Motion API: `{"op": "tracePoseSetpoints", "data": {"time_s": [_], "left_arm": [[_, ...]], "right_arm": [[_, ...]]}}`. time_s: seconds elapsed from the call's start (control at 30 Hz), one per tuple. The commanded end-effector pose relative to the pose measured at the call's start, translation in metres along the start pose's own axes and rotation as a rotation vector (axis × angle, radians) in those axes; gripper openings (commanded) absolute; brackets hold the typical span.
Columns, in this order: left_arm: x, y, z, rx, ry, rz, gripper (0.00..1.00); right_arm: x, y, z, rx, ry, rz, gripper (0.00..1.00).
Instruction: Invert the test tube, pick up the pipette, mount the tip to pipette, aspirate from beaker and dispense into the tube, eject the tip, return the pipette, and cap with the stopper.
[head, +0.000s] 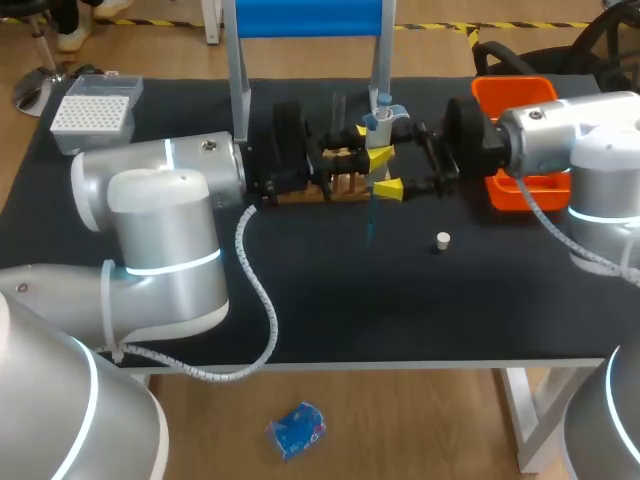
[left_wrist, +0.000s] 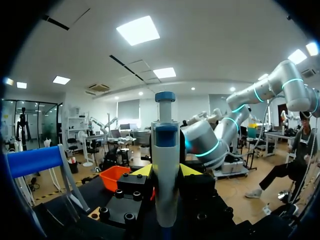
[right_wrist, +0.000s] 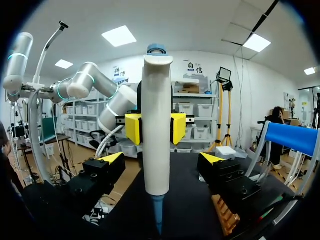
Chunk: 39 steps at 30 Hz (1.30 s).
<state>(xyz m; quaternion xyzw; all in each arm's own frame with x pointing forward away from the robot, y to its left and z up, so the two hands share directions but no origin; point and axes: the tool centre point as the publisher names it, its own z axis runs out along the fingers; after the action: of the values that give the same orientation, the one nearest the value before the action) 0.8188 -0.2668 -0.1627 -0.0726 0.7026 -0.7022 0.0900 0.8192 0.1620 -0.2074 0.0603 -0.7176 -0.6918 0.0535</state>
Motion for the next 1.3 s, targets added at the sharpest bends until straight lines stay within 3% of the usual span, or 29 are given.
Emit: {"op": "tracePoseSetpoints", "data": {"time_s": [0.03, 0.1, 0.3, 0.43, 0.83, 1.0, 1.07, 1.27, 1.3], "left_arm": [[0.0011, 0.0002, 0.0009, 0.003, -0.006, 0.001, 0.00], [0.0009, 0.0008, 0.0008, 0.001, -0.006, 0.000, 0.00], [0.0009, 0.0030, 0.0007, -0.002, -0.008, -0.004, 0.00], [0.0010, 0.0051, 0.0004, -0.001, -0.009, -0.009, 0.00], [0.0015, 0.0067, -0.0006, -0.001, -0.013, -0.012, 0.00], [0.0014, 0.0064, -0.0001, 0.001, -0.012, -0.011, 0.00], [0.0016, 0.0062, 0.0004, 0.001, -0.011, -0.011, 0.00], [0.0021, 0.0067, 0.0024, -0.012, -0.005, -0.021, 0.00], [0.0022, 0.0068, 0.0027, -0.013, -0.013, -0.016, 0.13]], "right_arm": [[-0.0012, -0.0011, 0.0010, -0.004, 0.000, 0.000, 0.84], [-0.0010, -0.0011, 0.0011, -0.006, 0.000, 0.000, 0.73], [-0.0009, -0.0010, 0.0013, -0.013, 0.002, 0.005, 0.65], [-0.0008, -0.0009, 0.0021, -0.016, 0.004, 0.005, 0.49], [-0.0003, -0.0019, 0.0031, -0.021, 0.005, 0.011, 0.38], [-0.0001, -0.0023, 0.0028, -0.024, 0.000, 0.012, 0.16], [0.0000, -0.0025, 0.0027, -0.027, -0.002, 0.013, 0.00], [0.0004, -0.0034, 0.0027, -0.030, 0.000, 0.014, 0.00], [0.0004, -0.0034, 0.0028, -0.030, 0.001, 0.015, 0.00]]}}
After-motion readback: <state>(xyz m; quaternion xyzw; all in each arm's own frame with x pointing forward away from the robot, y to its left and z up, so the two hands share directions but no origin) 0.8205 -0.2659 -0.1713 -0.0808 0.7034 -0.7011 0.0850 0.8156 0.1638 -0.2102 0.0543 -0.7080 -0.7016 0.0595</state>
